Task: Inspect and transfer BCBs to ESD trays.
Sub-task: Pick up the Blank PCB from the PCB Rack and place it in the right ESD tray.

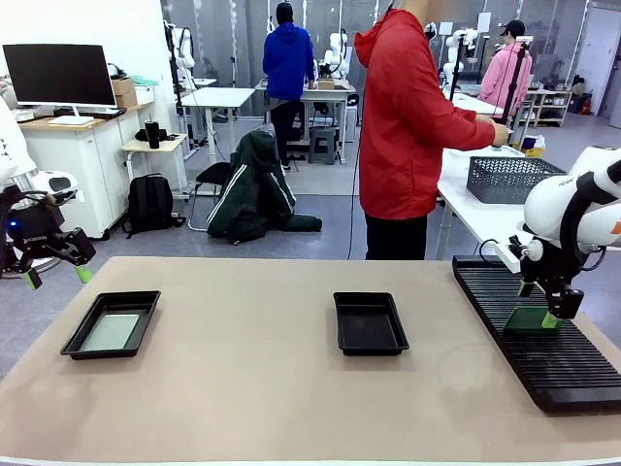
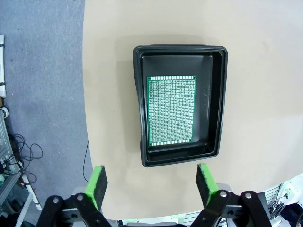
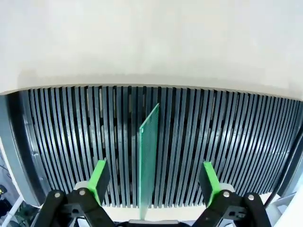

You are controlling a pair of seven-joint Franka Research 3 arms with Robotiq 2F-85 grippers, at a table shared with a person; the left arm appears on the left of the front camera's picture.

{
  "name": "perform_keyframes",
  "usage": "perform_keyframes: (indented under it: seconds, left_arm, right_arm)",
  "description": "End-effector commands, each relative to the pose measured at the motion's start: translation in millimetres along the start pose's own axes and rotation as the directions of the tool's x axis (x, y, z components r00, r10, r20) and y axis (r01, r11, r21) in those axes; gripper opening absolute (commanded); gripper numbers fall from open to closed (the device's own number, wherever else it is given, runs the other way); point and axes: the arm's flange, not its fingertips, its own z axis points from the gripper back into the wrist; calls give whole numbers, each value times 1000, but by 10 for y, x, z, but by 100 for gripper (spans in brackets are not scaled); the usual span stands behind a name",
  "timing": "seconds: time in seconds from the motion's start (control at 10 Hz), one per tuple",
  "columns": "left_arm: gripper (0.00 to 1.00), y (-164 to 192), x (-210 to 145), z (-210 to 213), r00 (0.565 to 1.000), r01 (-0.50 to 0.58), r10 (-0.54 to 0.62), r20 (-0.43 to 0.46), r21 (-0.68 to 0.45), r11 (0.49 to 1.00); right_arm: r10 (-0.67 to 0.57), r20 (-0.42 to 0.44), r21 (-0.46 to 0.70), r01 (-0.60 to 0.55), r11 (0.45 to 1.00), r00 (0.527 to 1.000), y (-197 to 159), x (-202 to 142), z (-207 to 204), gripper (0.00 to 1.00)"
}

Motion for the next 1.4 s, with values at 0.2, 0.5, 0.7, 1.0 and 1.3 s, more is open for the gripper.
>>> perform_keyframes:
  seconds: [0.2, 0.5, 0.7, 1.0, 1.3]
  left_arm:
    - [100, 5, -1, -12, 1000, 5, -5, 3, 2, 1000]
    - [100, 5, -1, -12, 1000, 5, -5, 3, 2, 1000]
    - [100, 5, -1, -12, 1000, 5, -5, 3, 2, 1000]
    - [100, 5, -1, -12, 1000, 5, -5, 3, 2, 1000]
    - [100, 5, -1, -12, 1000, 5, -5, 3, 2, 1000]
  right_arm:
    - [12, 6, 8, -12, 1000, 1000, 19, -37, 13, 100]
    - [9, -10, -30, -10, 999, 1000, 32, -16, 7, 92]
    - [1, -13, -36, -2, 999, 1000, 36, -47, -10, 80]
    - [-22, -23, -44, 20, 999, 999, 42, -84, -21, 65]
    - [-26, -27, -44, 25, 999, 999, 32, -72, -3, 44]
